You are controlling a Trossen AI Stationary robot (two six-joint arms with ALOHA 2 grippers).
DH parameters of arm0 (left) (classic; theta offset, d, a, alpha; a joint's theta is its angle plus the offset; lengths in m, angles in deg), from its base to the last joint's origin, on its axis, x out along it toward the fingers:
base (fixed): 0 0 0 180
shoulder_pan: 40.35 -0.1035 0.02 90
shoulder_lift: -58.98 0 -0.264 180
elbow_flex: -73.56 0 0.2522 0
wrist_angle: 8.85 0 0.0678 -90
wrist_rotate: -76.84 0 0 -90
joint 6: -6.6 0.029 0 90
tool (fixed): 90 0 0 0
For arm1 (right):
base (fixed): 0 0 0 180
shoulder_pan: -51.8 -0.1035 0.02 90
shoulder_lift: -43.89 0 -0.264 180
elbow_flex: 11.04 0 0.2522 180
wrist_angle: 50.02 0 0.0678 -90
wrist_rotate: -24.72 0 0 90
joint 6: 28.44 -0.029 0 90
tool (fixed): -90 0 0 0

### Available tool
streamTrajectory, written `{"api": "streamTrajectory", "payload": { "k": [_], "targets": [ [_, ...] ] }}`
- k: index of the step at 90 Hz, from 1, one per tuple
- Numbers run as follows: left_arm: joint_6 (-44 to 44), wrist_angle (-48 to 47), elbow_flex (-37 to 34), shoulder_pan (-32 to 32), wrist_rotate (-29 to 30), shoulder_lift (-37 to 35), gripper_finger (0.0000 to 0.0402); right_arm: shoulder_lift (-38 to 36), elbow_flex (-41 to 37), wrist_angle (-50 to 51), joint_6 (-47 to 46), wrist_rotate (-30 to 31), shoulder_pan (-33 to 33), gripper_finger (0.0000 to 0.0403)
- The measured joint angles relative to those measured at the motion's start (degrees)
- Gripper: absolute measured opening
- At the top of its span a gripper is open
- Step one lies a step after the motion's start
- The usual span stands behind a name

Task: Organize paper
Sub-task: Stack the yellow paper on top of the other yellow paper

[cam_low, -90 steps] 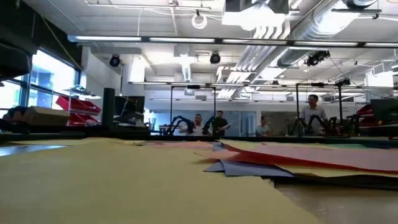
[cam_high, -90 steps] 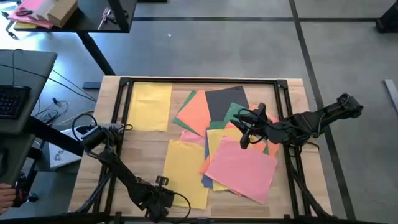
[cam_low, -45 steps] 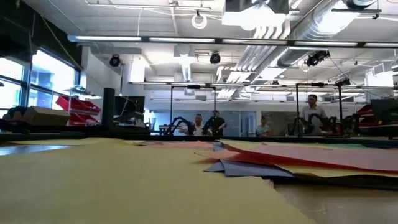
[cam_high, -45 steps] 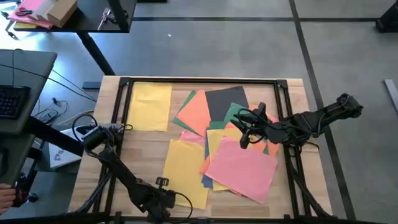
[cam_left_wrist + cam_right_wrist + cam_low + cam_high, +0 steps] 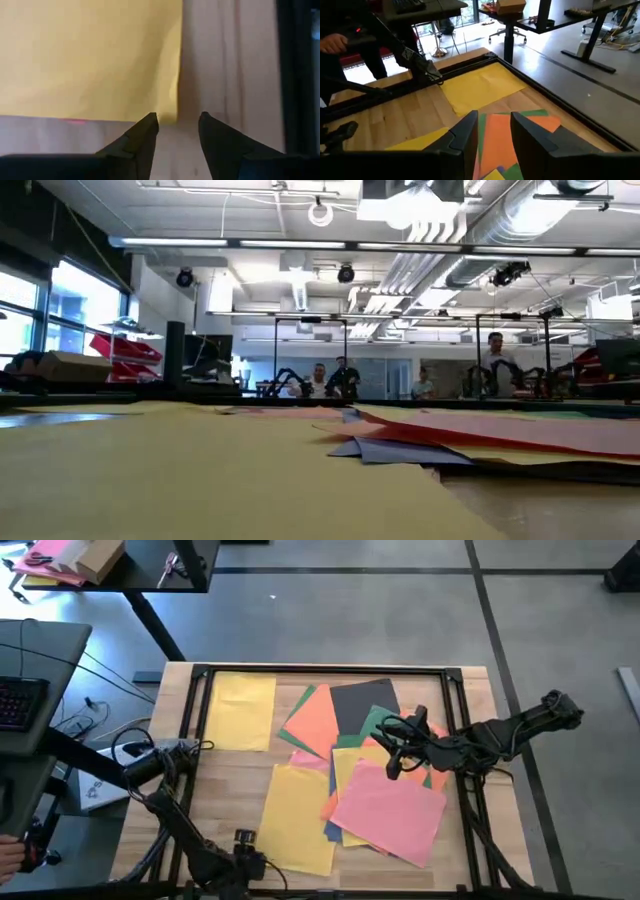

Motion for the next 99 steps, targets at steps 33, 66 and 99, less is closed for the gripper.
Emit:
{"api": "streamTrajectory", "payload": {
  "k": [33,66,99],
  "targets": [
    [2.77,0.02,-0.27,0.34,7.62,1.36,0.0099,0.00,0.00,1.28,-1.29,-0.35,-0.15,0.0099],
    [3.38,0.21,-0.08,1.88,14.07,3.54,0.0069,0.00,0.00,1.79,-2.73,-0.31,-0.15,0.0099],
    [0.29,0.94,0.09,3.74,17.81,7.69,0.0004,0.00,0.00,1.81,-4.17,0.65,-0.24,0.0099]
  ]
}}
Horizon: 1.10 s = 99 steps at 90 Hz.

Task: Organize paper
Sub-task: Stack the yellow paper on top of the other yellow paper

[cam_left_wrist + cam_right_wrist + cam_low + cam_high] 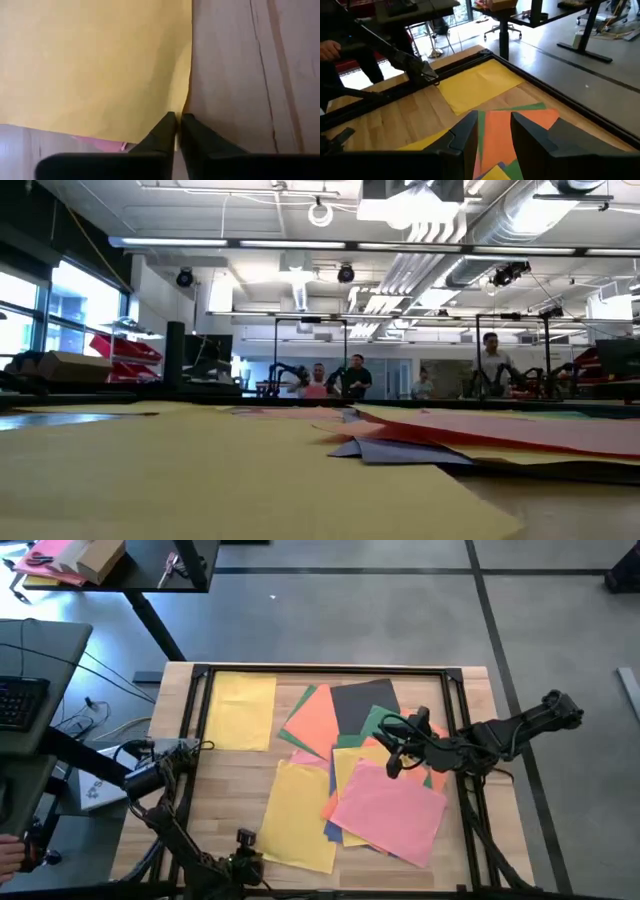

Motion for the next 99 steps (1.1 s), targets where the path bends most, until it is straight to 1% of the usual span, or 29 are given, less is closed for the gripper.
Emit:
{"api": "streamTrajectory", "payload": {
  "k": [14,28,48,58,68,84,93,99],
  "targets": [
    [-0.47,0.05,-0.10,-0.08,-0.43,-0.42,0.0001,0.00,0.00,-0.02,-0.30,-0.13,0.00,0.0099],
    [-2.92,-0.66,-0.24,-0.22,-1.52,-1.88,0.0000,0.00,0.00,-0.20,-0.54,-0.11,0.00,0.0099],
    [-1.49,-1.77,-0.52,-0.39,-3.92,-5.02,0.0000,0.00,0.00,-0.20,-0.98,-0.22,0.00,0.0099],
    [-1.39,-5.81,1.10,-0.66,-4.13,-6.63,0.0000,0.00,0.00,-0.20,-0.95,-0.25,0.00,0.0099],
    [-0.46,-10.30,3.59,-0.66,-2.59,-7.70,0.0000,0.00,0.00,-0.22,-0.98,-0.60,0.00,0.0099],
    [0.06,-12.62,6.10,-0.82,-1.91,-9.59,0.0000,0.00,0.00,-0.22,-1.42,-1.09,-0.01,0.0099],
    [-4.22,-18.91,8.66,-1.23,-1.03,-10.35,0.0000,0.00,0.00,-0.26,-1.99,-1.62,-0.01,0.0099],
    [-8.53,-24.66,10.31,-1.78,0.98,-11.39,0.0000,-0.02,0.00,-0.50,-3.41,-1.74,-0.01,0.0099]
  ]
}}
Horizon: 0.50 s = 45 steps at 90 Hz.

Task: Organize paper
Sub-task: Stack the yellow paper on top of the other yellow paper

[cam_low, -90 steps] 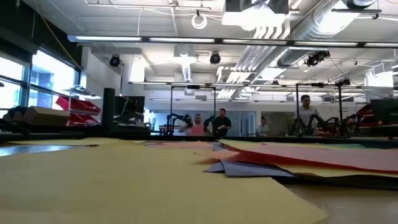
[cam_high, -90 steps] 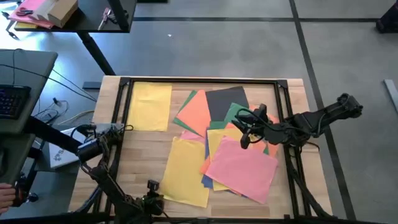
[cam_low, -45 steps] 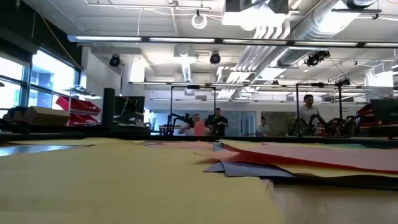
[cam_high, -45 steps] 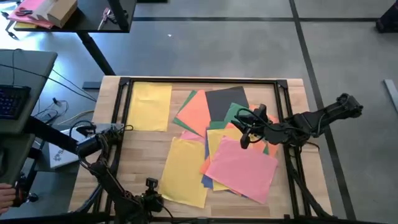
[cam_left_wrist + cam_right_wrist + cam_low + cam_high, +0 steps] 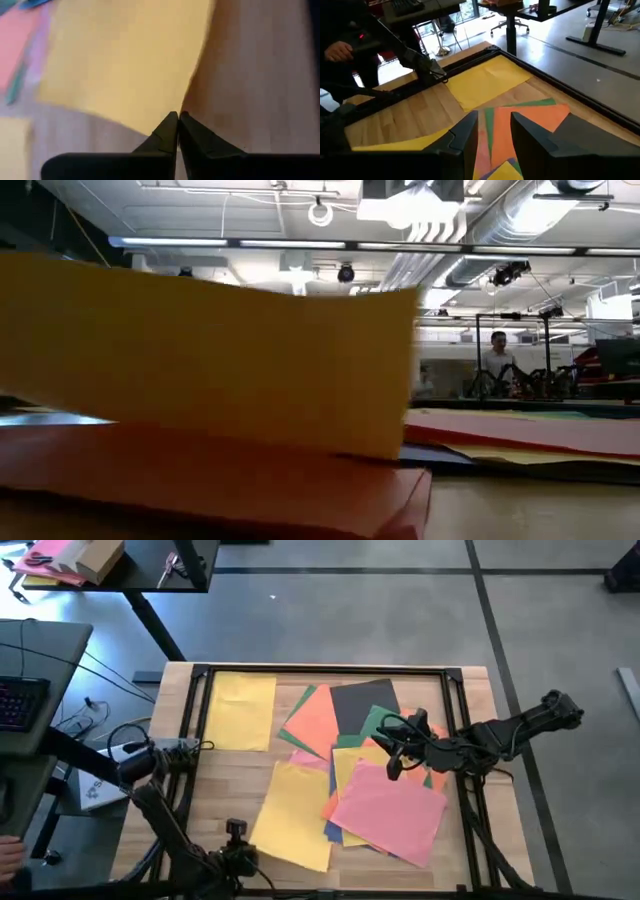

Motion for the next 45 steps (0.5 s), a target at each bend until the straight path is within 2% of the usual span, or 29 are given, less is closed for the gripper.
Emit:
{"api": "streamTrajectory", "payload": {
  "k": [13,22,30,45],
  "targets": [
    [-9.43,-11.82,3.07,-2.89,6.02,-3.84,0.0000,-0.04,0.14,-1.08,-1.51,-2.14,0.01,0.0099],
    [-12.59,-17.61,4.02,-6.71,12.21,-7.63,0.0000,-0.05,1.75,-1.13,-1.46,-2.96,-0.01,0.0099],
    [-11.46,-19.50,4.02,-11.43,16.14,-11.71,0.0000,-0.10,3.58,-0.62,-1.08,-2.82,0.05,0.0099],
    [-2.61,-19.55,3.89,-23.90,20.94,-19.38,0.0000,-0.11,7.35,-0.44,3.83,-2.39,1.76,0.0099]
  ]
}}
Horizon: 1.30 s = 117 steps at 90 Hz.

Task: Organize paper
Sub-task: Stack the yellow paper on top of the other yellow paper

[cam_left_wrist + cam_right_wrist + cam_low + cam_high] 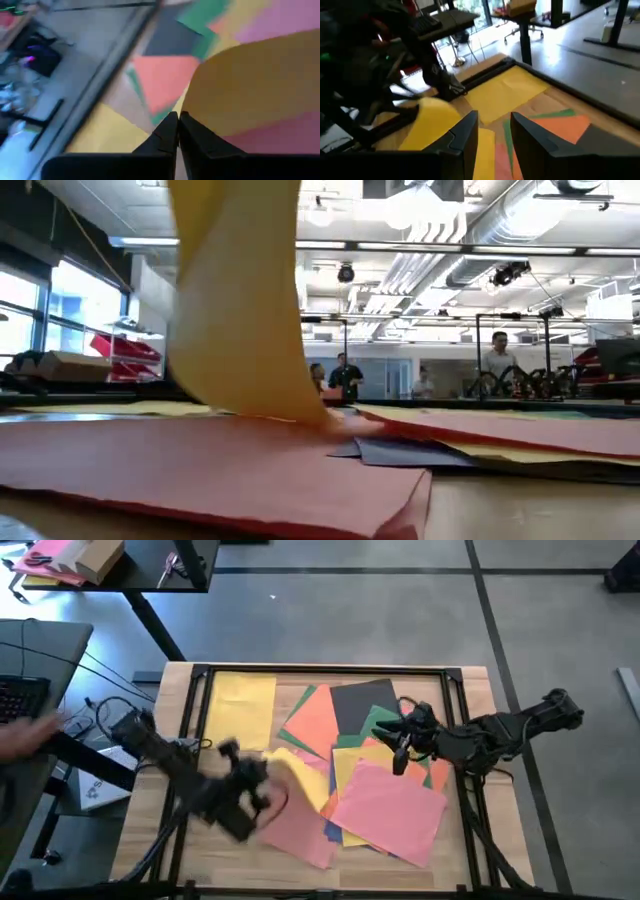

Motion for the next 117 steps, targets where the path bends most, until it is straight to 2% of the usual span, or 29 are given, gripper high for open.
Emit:
{"api": "streamTrajectory", "payload": {
  "k": [18,30,45,60,74,87,95,98,109,117],
  "targets": [
    [16.84,1.72,0.00,-19.75,-1.32,-8.16,0.0000,0.00,3.66,0.25,9.12,1.90,4.13,0.0099],
    [35.75,10.32,0.00,-33.69,-3.95,-12.05,0.0000,0.02,4.66,0.20,15.09,5.11,8.16,0.0099],
    [56.63,21.94,0.38,-50.95,-11.81,-14.80,0.0000,0.04,4.72,-1.26,19.49,6.80,13.78,0.0099],
    [70.40,24.52,4.90,-61.55,-16.11,-15.02,0.0000,0.04,4.72,-1.18,22.88,5.59,18.23,0.0099],
    [69.14,19.40,8.78,-64.32,-22.99,-15.07,0.0000,0.02,4.72,0.91,23.73,5.29,21.00,0.0099],
    [59.05,5.50,7.75,-64.33,-29.09,-15.09,0.0000,0.04,4.71,3.56,22.80,4.72,23.59,0.0099],
    [53.88,-0.17,4.18,-64.33,-29.94,-15.22,0.0000,0.04,3.99,3.71,22.08,4.26,25.65,0.0099],
    [53.11,0.17,2.19,-64.35,-30.77,-15.63,0.0000,0.05,3.72,3.76,21.93,4.03,26.67,0.0099],
    [50.71,1.39,-5.74,-64.35,-39.45,-18.07,0.0000,0.07,3.01,3.55,21.76,1.37,30.41,0.0099],
    [51.06,1.84,-12.46,-64.33,-40.29,-18.60,0.0000,0.09,2.99,2.96,21.57,-0.55,33.20,0.0099]
  ]
}}
